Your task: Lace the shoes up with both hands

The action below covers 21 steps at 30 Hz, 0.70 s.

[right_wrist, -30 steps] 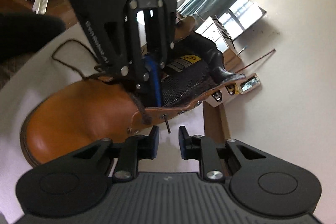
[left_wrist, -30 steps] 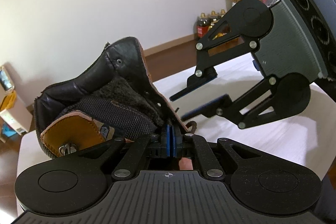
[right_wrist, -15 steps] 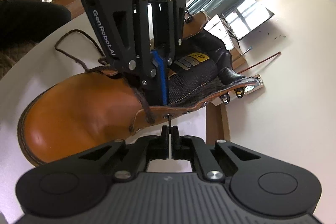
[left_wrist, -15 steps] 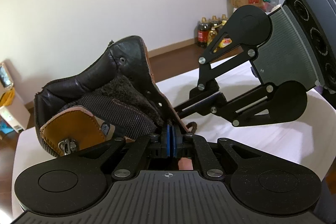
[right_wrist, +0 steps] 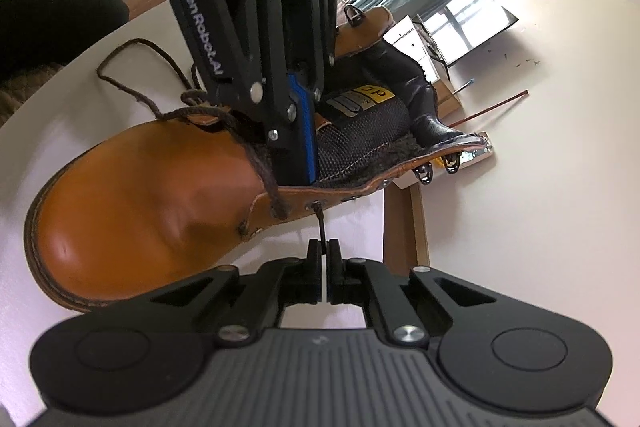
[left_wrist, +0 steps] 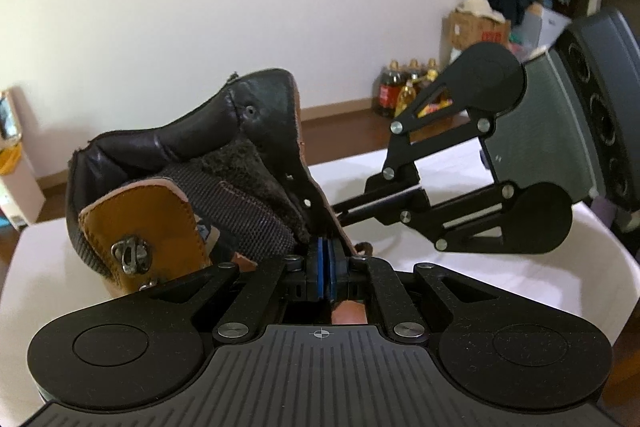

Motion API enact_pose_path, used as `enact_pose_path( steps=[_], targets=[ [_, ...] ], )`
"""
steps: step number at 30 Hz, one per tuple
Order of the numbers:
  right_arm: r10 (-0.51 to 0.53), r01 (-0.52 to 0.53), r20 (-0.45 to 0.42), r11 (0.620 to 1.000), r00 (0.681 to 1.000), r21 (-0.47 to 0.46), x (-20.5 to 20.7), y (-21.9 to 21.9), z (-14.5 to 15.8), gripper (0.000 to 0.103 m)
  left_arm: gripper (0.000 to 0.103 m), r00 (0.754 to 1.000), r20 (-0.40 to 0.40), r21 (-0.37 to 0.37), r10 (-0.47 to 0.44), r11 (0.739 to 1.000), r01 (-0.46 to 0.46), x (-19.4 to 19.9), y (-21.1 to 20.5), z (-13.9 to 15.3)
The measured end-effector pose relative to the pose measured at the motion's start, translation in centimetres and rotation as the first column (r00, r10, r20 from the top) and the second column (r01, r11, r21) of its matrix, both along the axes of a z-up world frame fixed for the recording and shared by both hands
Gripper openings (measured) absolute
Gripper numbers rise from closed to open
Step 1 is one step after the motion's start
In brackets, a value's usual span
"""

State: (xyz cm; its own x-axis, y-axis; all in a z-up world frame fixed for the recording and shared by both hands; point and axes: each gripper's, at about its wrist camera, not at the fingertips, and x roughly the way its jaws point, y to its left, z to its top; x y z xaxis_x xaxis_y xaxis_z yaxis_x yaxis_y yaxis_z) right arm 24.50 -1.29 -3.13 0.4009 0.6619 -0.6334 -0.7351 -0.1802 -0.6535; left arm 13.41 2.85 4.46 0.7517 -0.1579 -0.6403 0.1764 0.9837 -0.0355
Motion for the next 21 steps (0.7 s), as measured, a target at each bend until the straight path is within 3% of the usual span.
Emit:
enact_pose_path(
  steps=[3, 4, 5, 6, 10, 21],
  targets=[
    [-0.014, 0.014, 0.009, 1.000, 1.000, 0.004, 0.0, -0.3, 0.1, 0.003, 0.004, 1.000, 0.012, -0.051, 0.013, 0.999, -0.013, -0.3, 0.5, -0.4],
    [-0.023, 0.022, 0.020, 1.000, 1.000, 0.007, 0.0, -0.5, 0.2, 0.003, 0.007, 1.000, 0.014, -0.065, 0.020, 0.998, -0.019, -0.5, 0.7, -0.3],
    [-0.029, 0.029, 0.027, 1.000, 0.999, 0.009, 0.0, -0.7, 0.3, 0.003, 0.022, 1.000, 0.016, -0.071, 0.026, 0.997, -0.024, -0.6, 0.8, -0.3],
    [-0.041, 0.041, 0.029, 0.999, 0.999, 0.014, 0.1, -0.8, 0.4, 0.003, 0.026, 0.999, 0.019, -0.083, 0.031, 0.996, -0.029, -1.0, 1.0, -0.2],
    [-0.092, 0.091, 0.048, 0.995, 0.995, 0.027, 0.7, -1.2, 0.6, 0.003, 0.033, 0.999, 0.028, -0.101, 0.043, 0.994, -0.040, -2.1, 1.4, 0.2],
    [-0.209, 0.203, 0.143, 0.977, 0.967, 0.060, 1.6, -2.8, 1.8, 0.003, 0.036, 0.991, 0.059, -0.152, 0.116, 0.983, -0.106, -4.9, 2.0, 0.1]
  ],
)
